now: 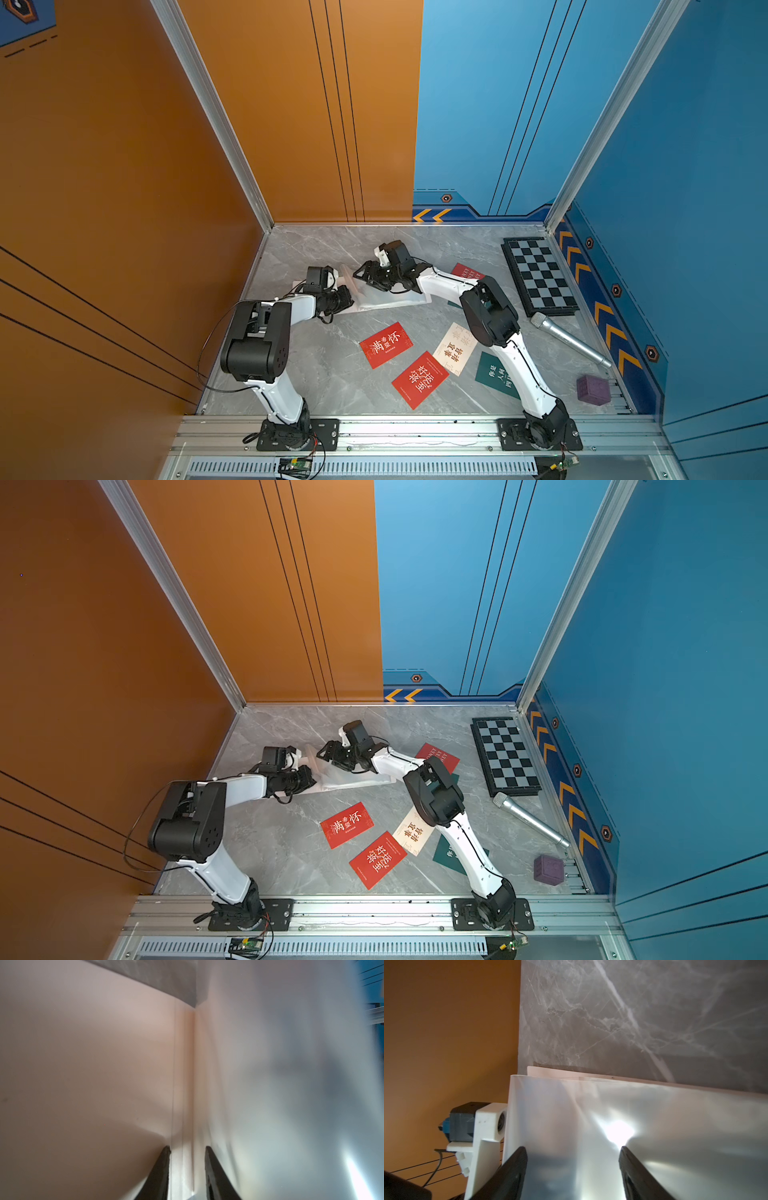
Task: Place the photos into the photo albums
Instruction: Turn the page of the photo album at the center of the board.
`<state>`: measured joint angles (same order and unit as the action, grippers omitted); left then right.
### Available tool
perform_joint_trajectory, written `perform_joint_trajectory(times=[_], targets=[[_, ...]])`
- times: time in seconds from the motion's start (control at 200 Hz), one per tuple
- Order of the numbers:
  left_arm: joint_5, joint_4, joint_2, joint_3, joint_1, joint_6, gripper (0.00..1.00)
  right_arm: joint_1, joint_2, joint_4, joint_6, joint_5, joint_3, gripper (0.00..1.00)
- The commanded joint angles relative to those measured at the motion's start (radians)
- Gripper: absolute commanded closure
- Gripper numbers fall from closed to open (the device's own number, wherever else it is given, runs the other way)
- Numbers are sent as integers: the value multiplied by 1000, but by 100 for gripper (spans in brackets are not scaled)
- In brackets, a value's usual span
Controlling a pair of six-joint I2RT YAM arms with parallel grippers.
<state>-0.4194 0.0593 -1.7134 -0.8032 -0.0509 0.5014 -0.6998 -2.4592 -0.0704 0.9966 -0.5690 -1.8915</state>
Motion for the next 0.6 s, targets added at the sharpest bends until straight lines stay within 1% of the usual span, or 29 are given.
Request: perform_joint_trajectory(times=[0.0, 0.115, 0.195, 0.27, 0.335, 0.405, 0.495, 0.591], targets=[[42, -58, 64, 48, 38, 13, 69, -39, -31, -103, 113, -95, -10, 28], [42, -56, 155, 82, 89, 53, 68, -53, -43, -74, 117, -87, -61, 28], [39, -13, 229, 124, 133, 128, 68, -67, -58, -7, 90, -79, -126, 28], [32, -10, 312, 148, 170, 198, 68, -87, -81, 84, 45, -55, -198, 28], [26, -17, 403, 163, 198, 243, 68, -105, -113, 122, 38, -48, -261, 28], [59, -71, 518, 162, 214, 270, 69, -120, -153, 131, 51, -52, -320, 28], [114, -164, 663, 135, 214, 265, 70, -134, -196, 147, 58, -48, -373, 28], [140, -266, 762, 92, 212, 251, 70, -143, -216, 148, 65, -62, -410, 28]])
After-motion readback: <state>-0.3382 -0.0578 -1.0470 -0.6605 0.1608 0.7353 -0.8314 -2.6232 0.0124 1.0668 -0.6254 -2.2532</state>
